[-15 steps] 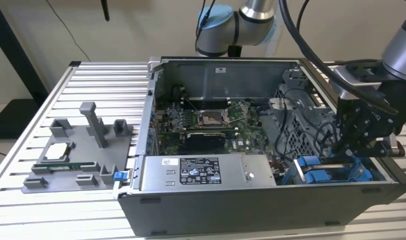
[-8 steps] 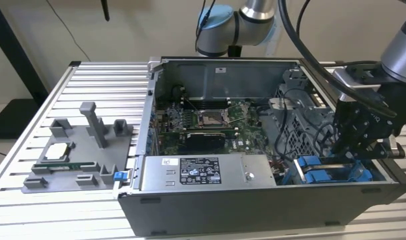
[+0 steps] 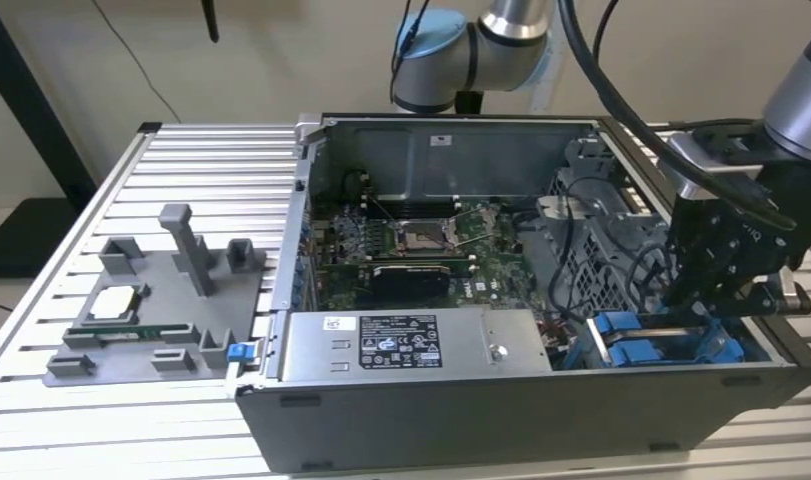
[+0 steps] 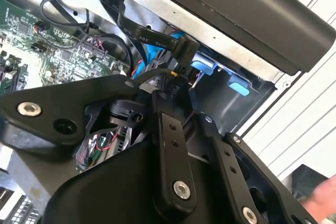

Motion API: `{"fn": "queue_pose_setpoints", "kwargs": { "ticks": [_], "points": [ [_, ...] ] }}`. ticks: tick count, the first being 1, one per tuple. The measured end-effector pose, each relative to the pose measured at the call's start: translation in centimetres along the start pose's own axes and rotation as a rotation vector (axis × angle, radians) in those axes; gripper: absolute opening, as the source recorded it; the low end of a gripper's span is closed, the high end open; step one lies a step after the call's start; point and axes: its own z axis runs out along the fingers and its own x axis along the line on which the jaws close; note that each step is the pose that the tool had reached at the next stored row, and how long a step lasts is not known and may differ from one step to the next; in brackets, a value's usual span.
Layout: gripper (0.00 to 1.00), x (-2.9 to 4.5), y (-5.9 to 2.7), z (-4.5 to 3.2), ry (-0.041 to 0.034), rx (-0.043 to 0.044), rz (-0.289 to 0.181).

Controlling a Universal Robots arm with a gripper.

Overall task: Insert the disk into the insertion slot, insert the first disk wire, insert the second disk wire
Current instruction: 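Insert the second disk wire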

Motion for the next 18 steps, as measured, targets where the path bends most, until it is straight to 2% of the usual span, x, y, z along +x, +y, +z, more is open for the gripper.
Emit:
{"fn": "queue_pose_setpoints", "kwargs": {
  "ticks": [4,5,18],
  "points": [
    [0.0,0.0,0.0,-0.02,0.0003,0.0,0.0],
    [1.0,0.0,0.0,-0.07,0.0007,0.0,0.0],
    [1.0,-0.14,0.02,-1.96,0.0,-0.0011,0.0]
  ]
}}
